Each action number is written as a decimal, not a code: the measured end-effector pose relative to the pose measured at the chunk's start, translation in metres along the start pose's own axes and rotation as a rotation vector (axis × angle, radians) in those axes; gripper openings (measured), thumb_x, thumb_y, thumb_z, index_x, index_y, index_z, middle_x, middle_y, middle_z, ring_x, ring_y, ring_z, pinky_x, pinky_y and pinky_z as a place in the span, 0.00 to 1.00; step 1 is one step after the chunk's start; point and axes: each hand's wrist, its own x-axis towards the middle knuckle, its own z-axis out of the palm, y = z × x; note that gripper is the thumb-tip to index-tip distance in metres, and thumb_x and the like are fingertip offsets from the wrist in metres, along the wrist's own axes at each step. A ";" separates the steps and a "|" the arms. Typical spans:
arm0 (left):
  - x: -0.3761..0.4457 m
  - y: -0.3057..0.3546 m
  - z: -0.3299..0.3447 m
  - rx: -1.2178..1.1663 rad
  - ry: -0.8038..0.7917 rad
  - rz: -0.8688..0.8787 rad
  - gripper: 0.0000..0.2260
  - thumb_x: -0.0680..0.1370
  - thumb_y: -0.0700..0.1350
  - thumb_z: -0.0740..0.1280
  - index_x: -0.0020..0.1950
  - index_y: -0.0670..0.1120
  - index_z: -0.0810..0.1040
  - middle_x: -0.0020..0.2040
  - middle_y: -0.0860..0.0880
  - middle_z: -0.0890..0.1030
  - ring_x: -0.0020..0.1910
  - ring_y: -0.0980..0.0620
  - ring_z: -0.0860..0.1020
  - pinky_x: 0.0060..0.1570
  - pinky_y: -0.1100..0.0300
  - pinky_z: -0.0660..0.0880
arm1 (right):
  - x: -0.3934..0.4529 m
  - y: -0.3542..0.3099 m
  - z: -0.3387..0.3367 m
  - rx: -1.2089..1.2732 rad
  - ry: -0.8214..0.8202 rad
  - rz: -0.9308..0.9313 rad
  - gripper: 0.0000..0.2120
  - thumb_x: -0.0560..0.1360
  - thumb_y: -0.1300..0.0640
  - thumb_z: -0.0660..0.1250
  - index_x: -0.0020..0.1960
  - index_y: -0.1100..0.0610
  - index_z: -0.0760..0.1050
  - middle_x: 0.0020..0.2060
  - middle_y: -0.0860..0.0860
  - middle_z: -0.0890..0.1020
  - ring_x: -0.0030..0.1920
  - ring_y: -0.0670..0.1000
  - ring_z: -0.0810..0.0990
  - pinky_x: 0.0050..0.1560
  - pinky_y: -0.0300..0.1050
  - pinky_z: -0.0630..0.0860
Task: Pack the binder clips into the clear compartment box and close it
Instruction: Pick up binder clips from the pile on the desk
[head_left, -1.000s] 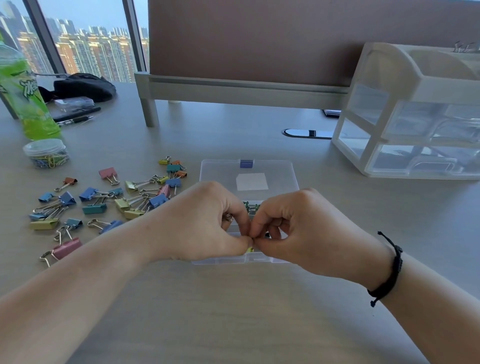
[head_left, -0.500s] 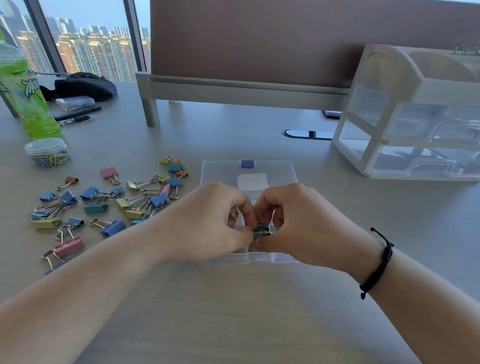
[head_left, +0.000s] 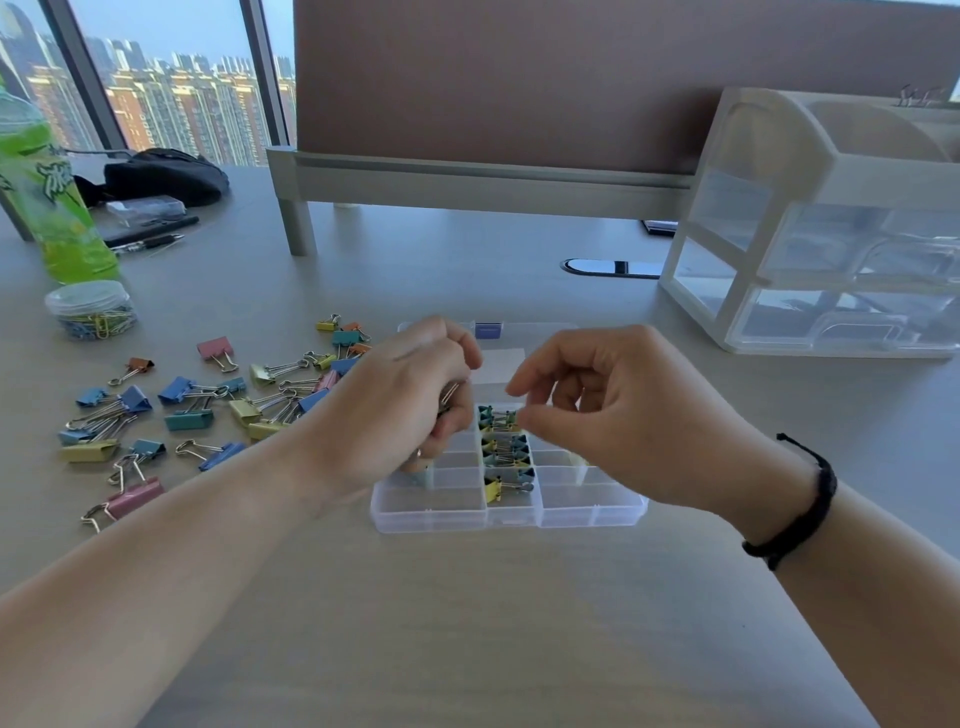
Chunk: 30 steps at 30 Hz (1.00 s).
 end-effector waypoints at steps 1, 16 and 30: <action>0.000 0.000 0.000 -0.049 -0.007 -0.027 0.08 0.78 0.35 0.53 0.49 0.45 0.69 0.28 0.45 0.67 0.25 0.51 0.58 0.27 0.60 0.53 | -0.001 0.000 0.000 0.023 0.049 -0.013 0.05 0.71 0.57 0.74 0.44 0.48 0.82 0.33 0.45 0.81 0.28 0.44 0.73 0.32 0.38 0.74; -0.008 0.005 0.008 -0.069 -0.056 0.210 0.10 0.85 0.41 0.54 0.63 0.51 0.71 0.58 0.55 0.84 0.24 0.50 0.58 0.25 0.60 0.57 | -0.004 -0.008 0.007 0.561 0.124 0.221 0.20 0.67 0.56 0.78 0.53 0.58 0.73 0.33 0.52 0.84 0.30 0.50 0.77 0.31 0.43 0.73; -0.003 0.004 -0.005 0.245 -0.001 0.358 0.08 0.76 0.40 0.70 0.53 0.50 0.84 0.39 0.58 0.86 0.41 0.62 0.84 0.48 0.66 0.80 | -0.004 -0.007 -0.003 0.409 0.023 0.217 0.12 0.65 0.61 0.78 0.46 0.57 0.81 0.37 0.54 0.86 0.35 0.57 0.82 0.44 0.51 0.80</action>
